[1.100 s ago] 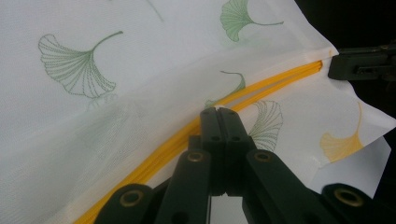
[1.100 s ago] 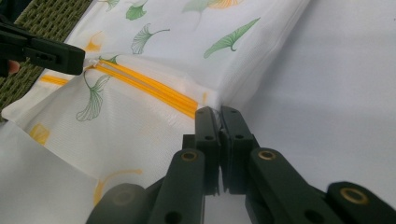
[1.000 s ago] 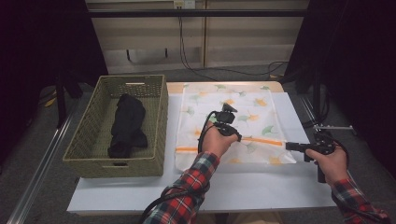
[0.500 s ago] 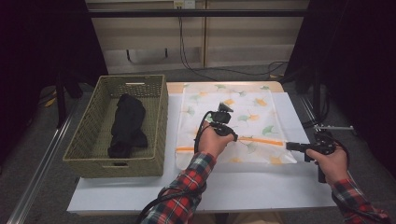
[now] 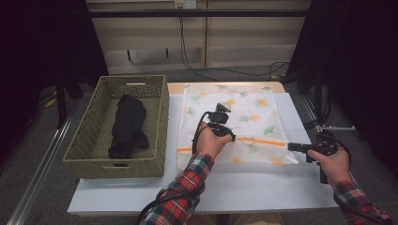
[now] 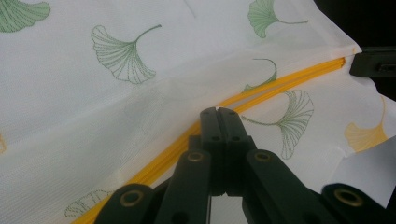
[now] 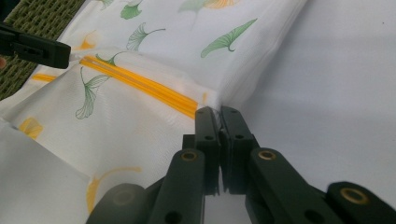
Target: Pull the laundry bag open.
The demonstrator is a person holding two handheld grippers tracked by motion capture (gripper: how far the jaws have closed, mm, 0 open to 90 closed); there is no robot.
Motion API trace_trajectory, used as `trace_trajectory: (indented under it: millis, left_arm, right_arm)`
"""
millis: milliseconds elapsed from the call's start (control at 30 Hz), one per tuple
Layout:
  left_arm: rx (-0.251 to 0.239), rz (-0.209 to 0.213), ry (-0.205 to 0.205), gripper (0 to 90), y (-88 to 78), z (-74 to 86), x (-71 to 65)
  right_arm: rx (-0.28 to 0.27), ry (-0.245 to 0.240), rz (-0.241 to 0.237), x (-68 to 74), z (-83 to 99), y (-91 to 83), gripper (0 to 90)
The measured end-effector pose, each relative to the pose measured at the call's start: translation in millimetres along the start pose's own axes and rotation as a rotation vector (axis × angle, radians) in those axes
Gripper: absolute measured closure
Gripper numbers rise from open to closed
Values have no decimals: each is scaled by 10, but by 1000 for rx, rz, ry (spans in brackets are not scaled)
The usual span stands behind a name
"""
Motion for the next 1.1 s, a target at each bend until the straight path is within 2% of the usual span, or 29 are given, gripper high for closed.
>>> trace_trajectory:
  millis: [133, 433, 533, 633, 800, 833, 1000, 1100]
  left_arm:
    - [-6, -20, -3, 900, -19, -5, 13]
    - [-26, -9, -18, 900, -24, -18, 5]
    - [-17, -13, -14, 900, -32, -5, 10]
    - [-31, -26, -29, 900, -34, 1, 31]
    - [-13, -26, -23, 900, -95, 34, 87]
    - [-39, -24, -43, 900, -88, 20, 77]
    - [-27, -29, -30, 900, -124, 27, 101]
    - [-39, -24, -40, 900, -127, 24, 95]
  right_arm:
    - [-5, -7, 12, -9, -4, 3, 871]
    - [-7, -5, 6, -22, -8, 3, 871]
    - [-2, 3, 7, -29, -4, -4, 871]
    - [-6, 1, 16, -51, -2, 2, 872]
    - [-7, 5, 14, -67, 0, -5, 871]
    - [-6, 1, 17, -69, 1, -1, 871]
    - [-2, -5, 25, -72, 7, 7, 871]
    - [-3, 1, 16, -69, 4, 3, 871]
Point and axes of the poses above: each handheld gripper's, and its own axes: y roughly forward along the jaws, z roughly out of its underside, x roughly to its left, the point moved 9 cm from there along y, roughly forward along the jaws, and after that the axes turned 15 degrees about z, right-handed, at the moved point
